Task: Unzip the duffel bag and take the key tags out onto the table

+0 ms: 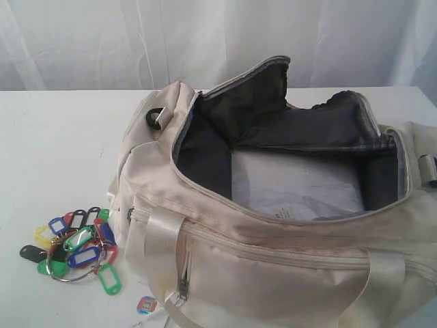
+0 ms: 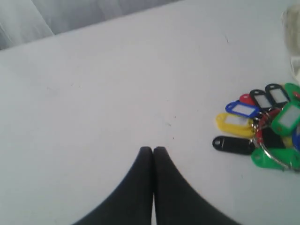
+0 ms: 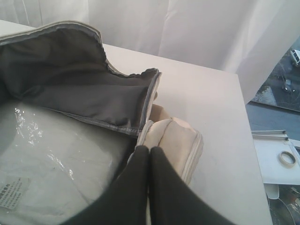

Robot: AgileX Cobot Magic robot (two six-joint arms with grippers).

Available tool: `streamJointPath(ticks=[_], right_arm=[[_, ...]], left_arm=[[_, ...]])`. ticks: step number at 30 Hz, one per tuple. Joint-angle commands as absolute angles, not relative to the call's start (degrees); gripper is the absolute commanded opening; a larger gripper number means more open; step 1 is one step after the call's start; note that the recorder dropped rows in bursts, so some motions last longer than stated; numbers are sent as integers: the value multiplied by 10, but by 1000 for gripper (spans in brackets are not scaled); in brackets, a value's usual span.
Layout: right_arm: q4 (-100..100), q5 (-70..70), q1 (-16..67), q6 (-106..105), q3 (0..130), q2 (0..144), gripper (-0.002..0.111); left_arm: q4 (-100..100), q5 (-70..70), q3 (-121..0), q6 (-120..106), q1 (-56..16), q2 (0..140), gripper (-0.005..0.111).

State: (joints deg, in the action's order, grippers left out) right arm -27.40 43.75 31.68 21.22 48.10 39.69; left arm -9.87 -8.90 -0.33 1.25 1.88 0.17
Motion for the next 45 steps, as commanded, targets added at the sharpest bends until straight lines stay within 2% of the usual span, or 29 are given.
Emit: streamJointPath(ticks=[1,5,9,19,22,39,45], right_arm=[[-280,433,316,214,478,394,0],[-280,433,316,214,478,394,0],[-280,433,316,214,478,394,0],[-280,433,316,214,478,394,0],[-280,433,316,214,478,394,0],[-279,433,316,214,478,393,0],[-277,433,312,214,478,349,0]], left_arm=[[-101,-52,0,11,20,0,0],[-95,-41,0,11,20,0,0],[27,-62,0,11,20,0,0],[29,-58,0,11,20,0,0],[29,-164,0,13,20,0,0],[29,-126,0,13,20,0,0],[29,-126,0,13,4,0,0]])
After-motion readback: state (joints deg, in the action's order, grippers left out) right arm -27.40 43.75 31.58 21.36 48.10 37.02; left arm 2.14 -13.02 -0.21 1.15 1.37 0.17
